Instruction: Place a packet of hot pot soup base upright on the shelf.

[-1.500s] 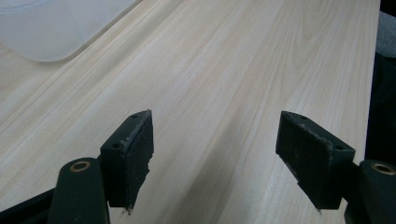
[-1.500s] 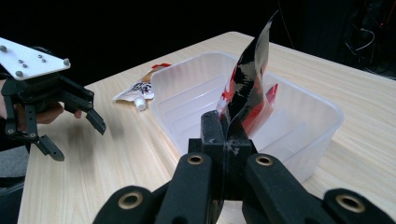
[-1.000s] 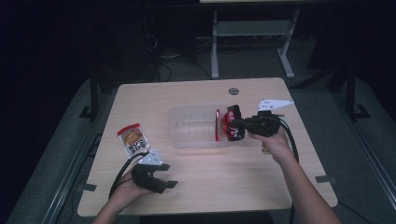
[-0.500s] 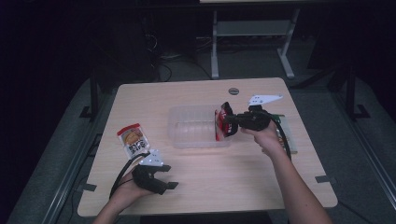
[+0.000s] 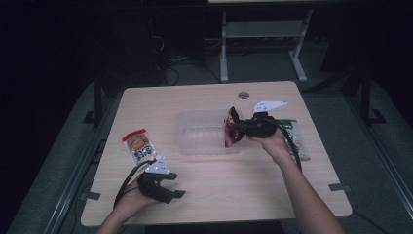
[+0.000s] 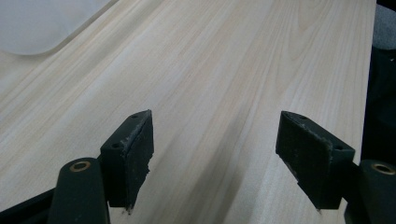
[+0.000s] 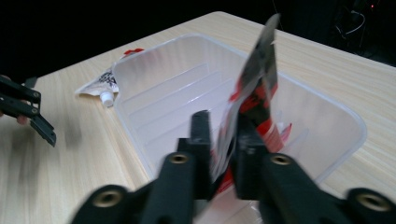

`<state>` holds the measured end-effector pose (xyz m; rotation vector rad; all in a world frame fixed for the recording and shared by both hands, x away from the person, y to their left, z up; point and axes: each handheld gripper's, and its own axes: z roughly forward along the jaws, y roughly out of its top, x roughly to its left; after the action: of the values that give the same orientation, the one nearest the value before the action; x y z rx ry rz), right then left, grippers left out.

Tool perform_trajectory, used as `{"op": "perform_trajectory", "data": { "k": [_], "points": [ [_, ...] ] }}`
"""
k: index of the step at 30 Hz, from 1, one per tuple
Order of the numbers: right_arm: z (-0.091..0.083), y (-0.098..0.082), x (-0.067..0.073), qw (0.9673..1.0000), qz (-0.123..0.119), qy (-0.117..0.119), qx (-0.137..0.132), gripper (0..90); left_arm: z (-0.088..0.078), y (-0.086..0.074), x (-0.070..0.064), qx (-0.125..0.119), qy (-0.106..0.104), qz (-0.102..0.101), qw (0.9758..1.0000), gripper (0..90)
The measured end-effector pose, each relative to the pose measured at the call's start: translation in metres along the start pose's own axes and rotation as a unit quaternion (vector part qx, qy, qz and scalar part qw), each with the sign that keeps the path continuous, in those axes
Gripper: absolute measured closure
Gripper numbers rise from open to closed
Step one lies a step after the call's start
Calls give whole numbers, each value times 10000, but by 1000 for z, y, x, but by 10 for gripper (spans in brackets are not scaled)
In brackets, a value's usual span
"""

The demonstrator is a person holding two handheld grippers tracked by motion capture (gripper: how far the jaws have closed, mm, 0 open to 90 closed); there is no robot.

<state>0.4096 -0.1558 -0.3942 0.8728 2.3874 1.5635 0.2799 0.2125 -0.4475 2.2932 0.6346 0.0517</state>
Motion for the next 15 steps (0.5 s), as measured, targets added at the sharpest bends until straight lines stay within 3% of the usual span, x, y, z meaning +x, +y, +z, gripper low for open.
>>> {"op": "perform_trajectory", "data": {
  "k": [4,9,15],
  "points": [
    [-3,2,1,9998,129,-162,-83,452,0,-1,1,-15,-3,-41,10000,273],
    [-7,3,4,9999,100,-120,47,324,-1,-1,1,2,4,-17,10000,272],
    [-13,4,12,9995,-46,-169,271,265,-2,-2,1,0,17,-12,10000,273]
  ]
}}
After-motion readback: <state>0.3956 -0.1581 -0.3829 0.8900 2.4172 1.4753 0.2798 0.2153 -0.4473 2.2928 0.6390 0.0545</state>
